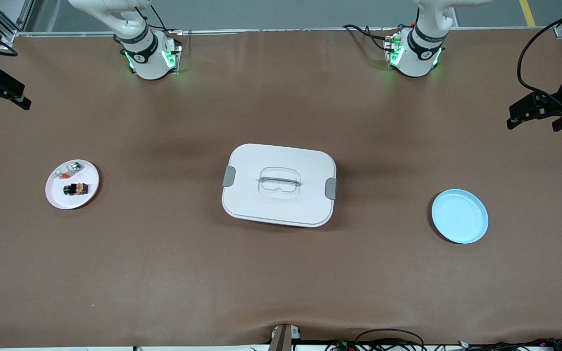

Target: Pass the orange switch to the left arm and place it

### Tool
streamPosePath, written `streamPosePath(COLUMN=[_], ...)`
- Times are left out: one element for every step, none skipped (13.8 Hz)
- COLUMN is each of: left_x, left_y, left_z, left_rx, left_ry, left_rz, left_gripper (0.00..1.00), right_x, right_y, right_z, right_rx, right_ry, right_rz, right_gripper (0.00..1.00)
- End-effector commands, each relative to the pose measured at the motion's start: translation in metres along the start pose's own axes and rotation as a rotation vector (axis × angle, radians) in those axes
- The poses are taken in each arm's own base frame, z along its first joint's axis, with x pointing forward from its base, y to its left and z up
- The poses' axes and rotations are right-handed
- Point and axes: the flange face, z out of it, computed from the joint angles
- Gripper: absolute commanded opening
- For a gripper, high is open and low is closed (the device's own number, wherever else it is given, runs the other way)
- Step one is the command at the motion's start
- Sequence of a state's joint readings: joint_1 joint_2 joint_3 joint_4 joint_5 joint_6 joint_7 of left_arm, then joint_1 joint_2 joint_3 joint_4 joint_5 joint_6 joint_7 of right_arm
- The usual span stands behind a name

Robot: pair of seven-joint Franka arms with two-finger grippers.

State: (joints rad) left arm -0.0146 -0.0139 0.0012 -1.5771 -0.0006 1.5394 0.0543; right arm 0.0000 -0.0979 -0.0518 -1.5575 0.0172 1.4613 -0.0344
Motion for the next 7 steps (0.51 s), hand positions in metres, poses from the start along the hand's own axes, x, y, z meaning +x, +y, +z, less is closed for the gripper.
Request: streamPosePath(left_x=[-0.0011,-0.0008,-0.0008,-0.0010,-0.0011,-0.0011,-0.0010], left_y=[-0.0021,0.0004,0.0006,-0.0009,-0.0018,-0.0018,-0.0009], left_z=[-0.0025,-0.0028,-0.0028,-0.0027,-0.0027,-0.0027,-0.0027], left_rx=[0.006,0.006,0.005,0.003,0.003,0.003,0.003], left_ry=[-0.010,-0.012,-0.012,-0.013,-0.013,-0.013,-0.013], left_rz=[0.016,0.012,0.013,0.012,0.012,0.012,0.013], left_gripper=[1.00,1.00,1.00,1.00,1.00,1.00,1.00], right_x=[-0.0062,-0.0059,-0.0052,-0.0044,-0.0037,-0.0047,-0.0050], right_y=[0.0016,-0.0008,-0.0008,0.0000,0.0001,0.0000,-0.0008], right_z=[-0.0040,-0.0034,-0.0027,-0.0034,-0.0028,-0.0032,-0.0022], right_rx=[0.005,0.005,0.005,0.005,0.005,0.005,0.005], right_ry=[0.011,0.011,0.011,0.018,0.018,0.015,0.011], right_rz=[-0.007,-0.012,-0.012,-0.010,-0.010,-0.010,-0.012], right_gripper=[1.00,1.00,1.00,1.00,1.00,1.00,1.00])
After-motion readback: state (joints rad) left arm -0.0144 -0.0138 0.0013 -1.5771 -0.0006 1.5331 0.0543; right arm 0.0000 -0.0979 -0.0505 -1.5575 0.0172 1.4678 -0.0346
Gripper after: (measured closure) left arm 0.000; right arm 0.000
